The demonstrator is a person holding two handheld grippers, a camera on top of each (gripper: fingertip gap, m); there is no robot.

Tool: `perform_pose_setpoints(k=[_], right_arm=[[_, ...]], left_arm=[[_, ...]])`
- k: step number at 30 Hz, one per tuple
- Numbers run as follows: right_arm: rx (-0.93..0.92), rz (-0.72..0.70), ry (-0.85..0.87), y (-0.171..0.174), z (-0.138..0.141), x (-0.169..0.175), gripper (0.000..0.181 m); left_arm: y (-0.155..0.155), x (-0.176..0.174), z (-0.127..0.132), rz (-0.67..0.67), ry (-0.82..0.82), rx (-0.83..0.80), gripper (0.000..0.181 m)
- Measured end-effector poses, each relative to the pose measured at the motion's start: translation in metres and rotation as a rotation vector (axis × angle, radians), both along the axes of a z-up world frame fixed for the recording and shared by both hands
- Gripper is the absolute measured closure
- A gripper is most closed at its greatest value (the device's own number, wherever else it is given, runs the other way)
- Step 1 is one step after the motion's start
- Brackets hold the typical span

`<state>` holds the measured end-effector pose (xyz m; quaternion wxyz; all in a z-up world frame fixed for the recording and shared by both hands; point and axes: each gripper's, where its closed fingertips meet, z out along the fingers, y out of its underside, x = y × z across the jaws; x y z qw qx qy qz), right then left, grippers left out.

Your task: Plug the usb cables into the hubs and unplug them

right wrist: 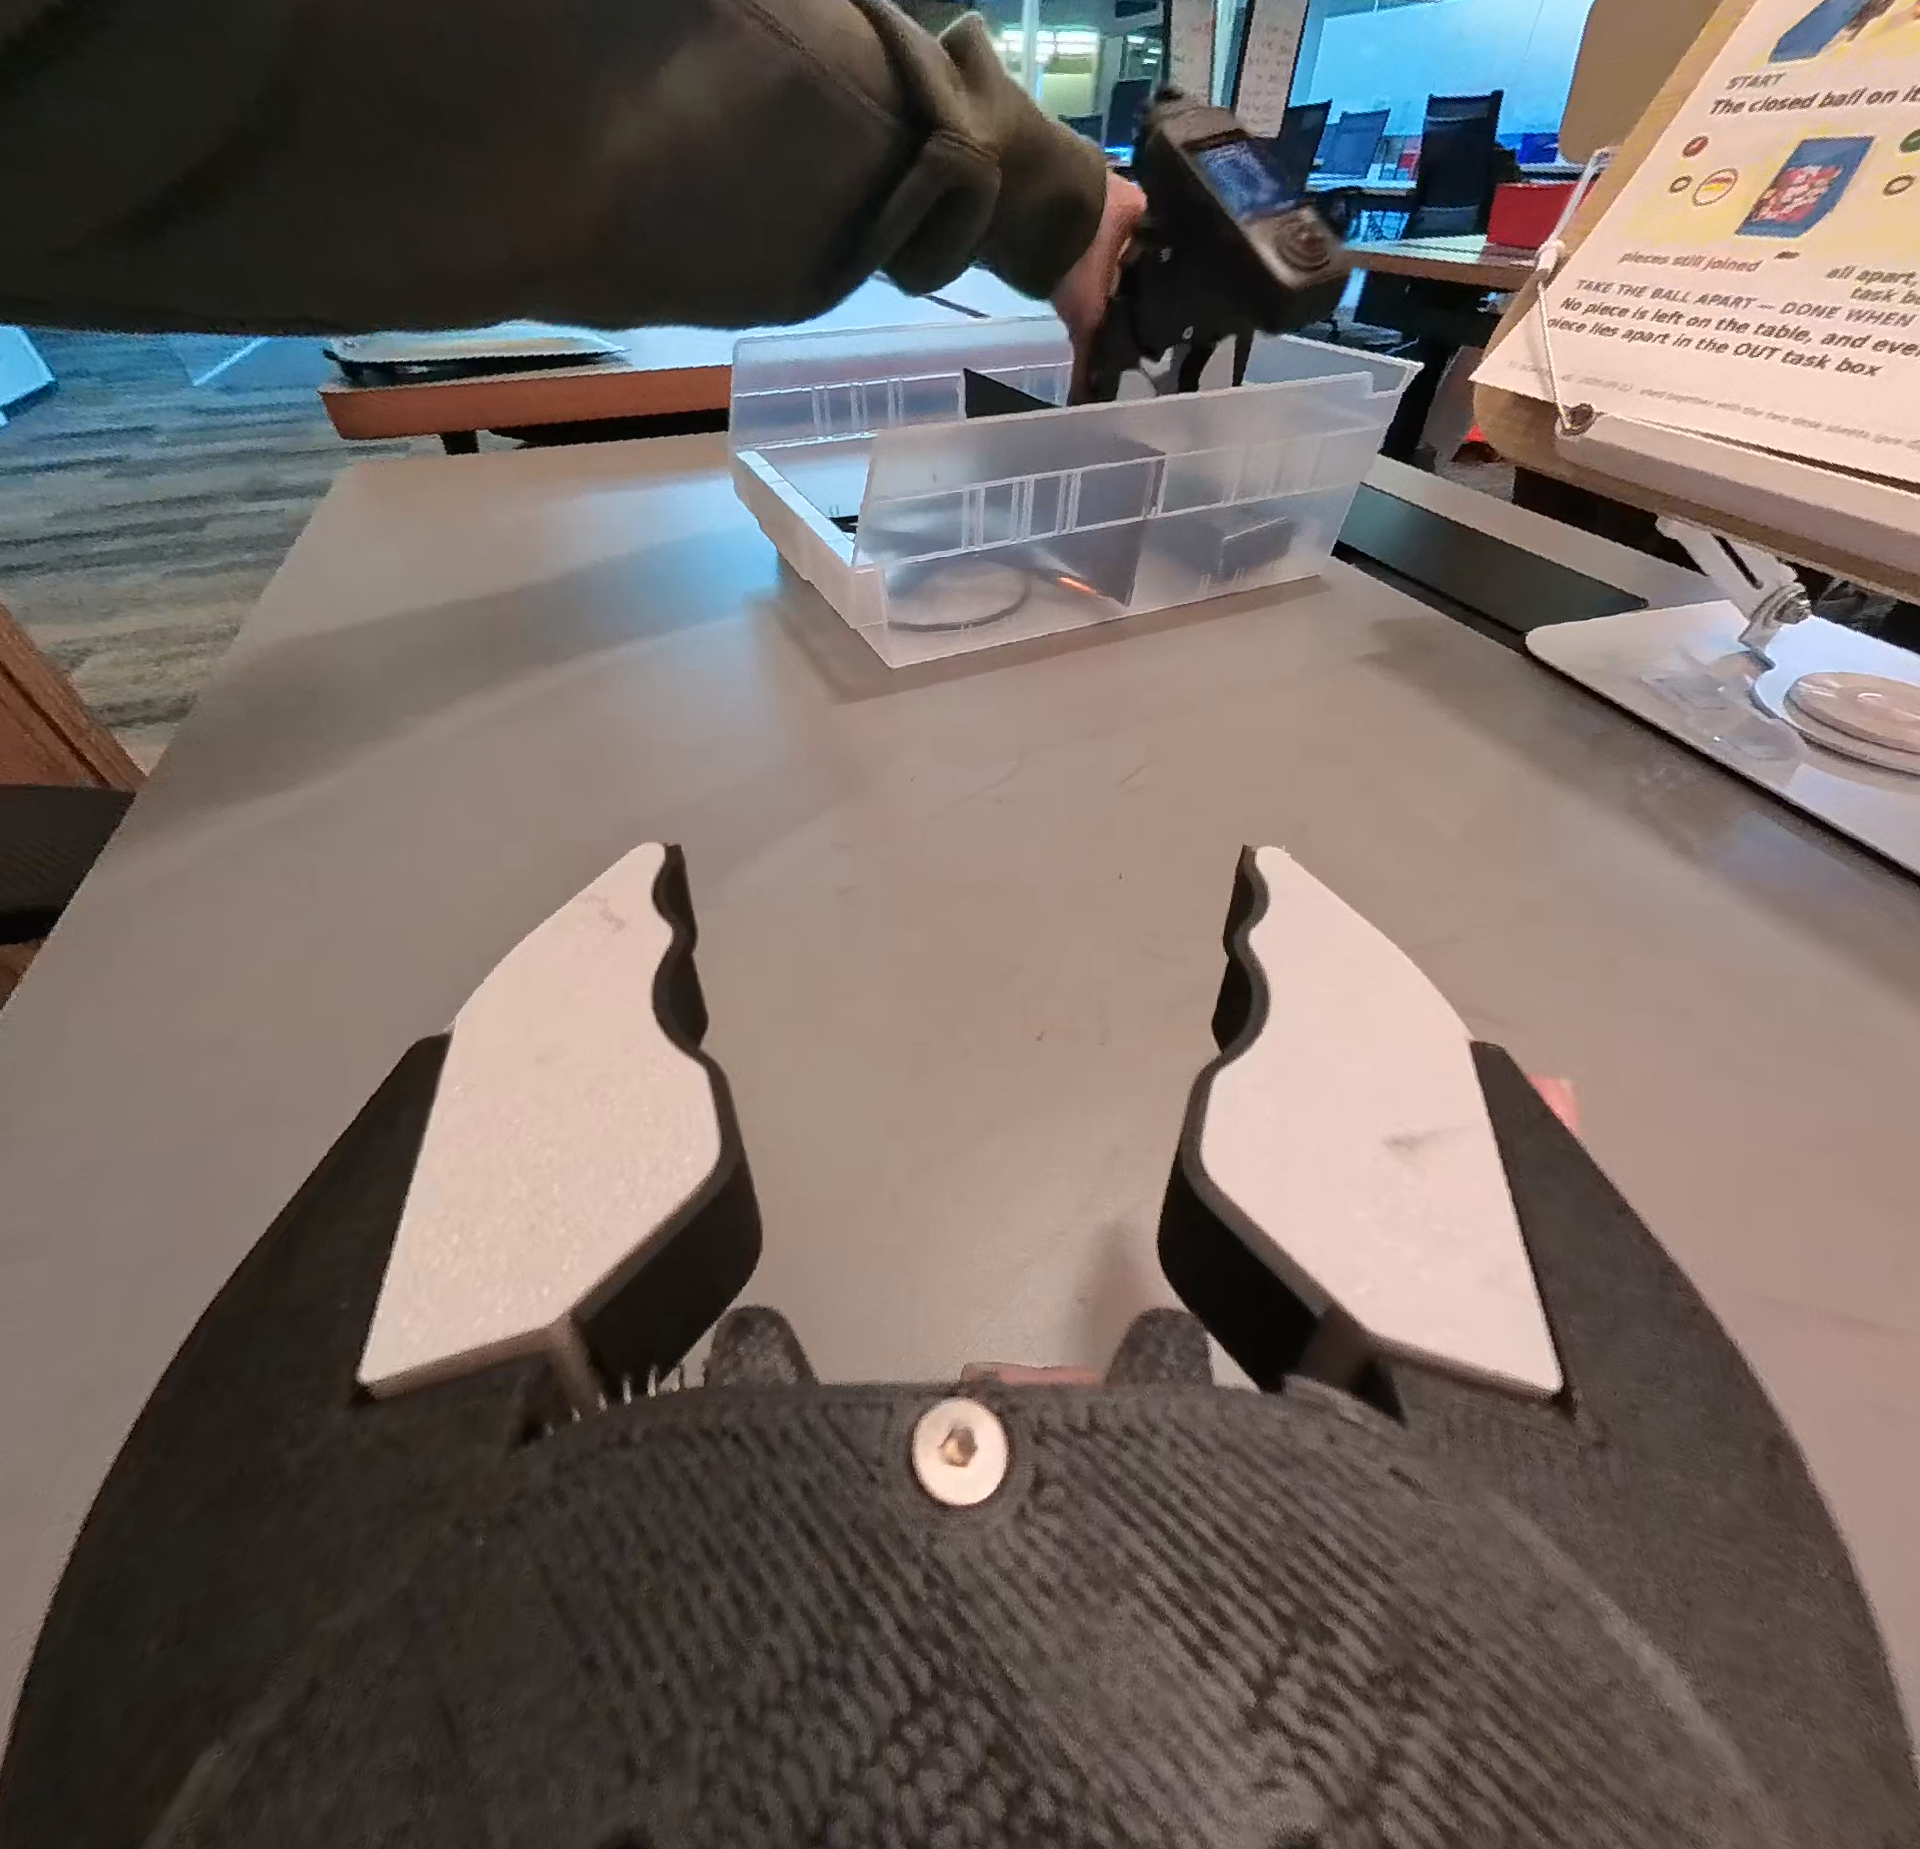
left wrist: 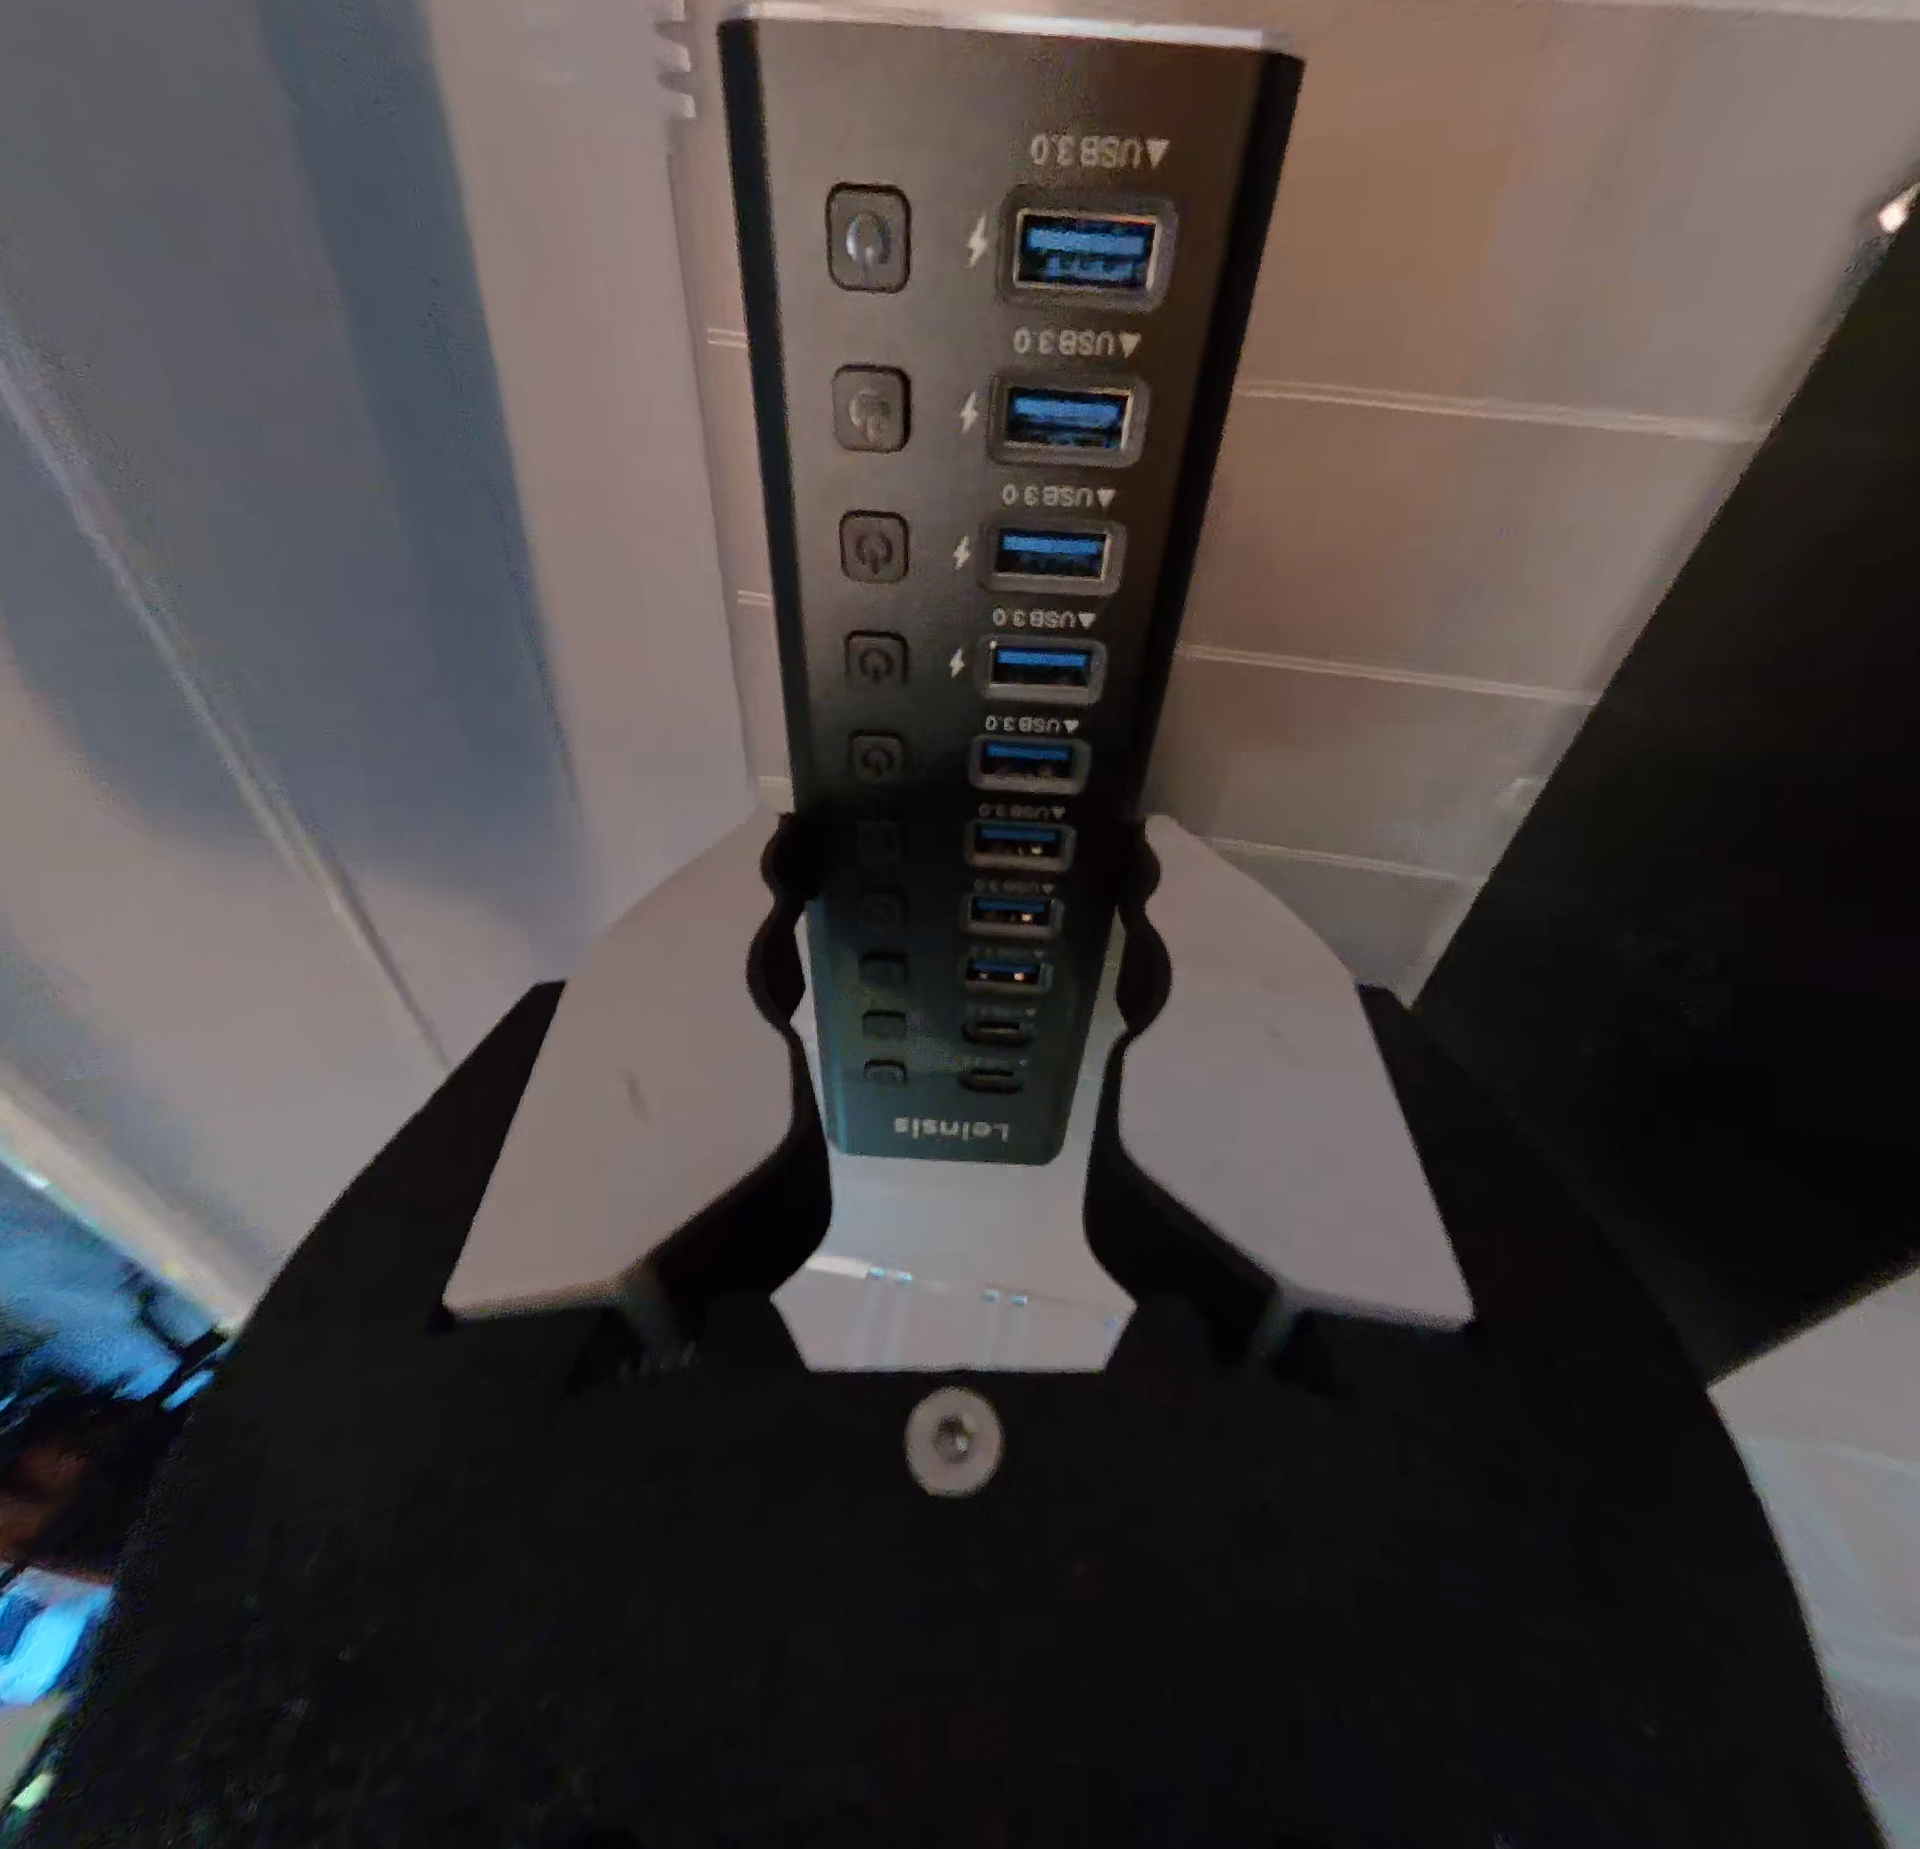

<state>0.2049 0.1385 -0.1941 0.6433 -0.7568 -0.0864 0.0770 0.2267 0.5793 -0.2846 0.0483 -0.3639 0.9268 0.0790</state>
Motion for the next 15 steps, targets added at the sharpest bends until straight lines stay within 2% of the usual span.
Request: perform_pose_setpoints(k=[1,3,6,12,15], right_arm=[[0.004,-0.002,0.005,0.000,0.001,0.001,0.084],[0.010,-0.008,0.016,-0.001,0.002,0.002,0.085],[0.016,-0.017,0.030,-0.001,0.003,0.005,0.086],[0.029,-0.039,0.036,-0.001,0.005,0.008,0.090],[0.040,-0.070,0.024,-0.001,0.005,0.012,0.094]], left_arm=[[0.001,-0.002,0.001,-0.017,0.000,0.042,0.123],[0.001,-0.005,0.008,-0.043,-0.004,0.114,0.123],[-0.001,0.000,0.033,-0.074,-0.085,0.229,0.123],[-0.006,0.003,0.109,-0.145,-0.288,0.537,0.124],[-0.025,-0.006,0.148,-0.194,-0.346,0.671,0.124]])
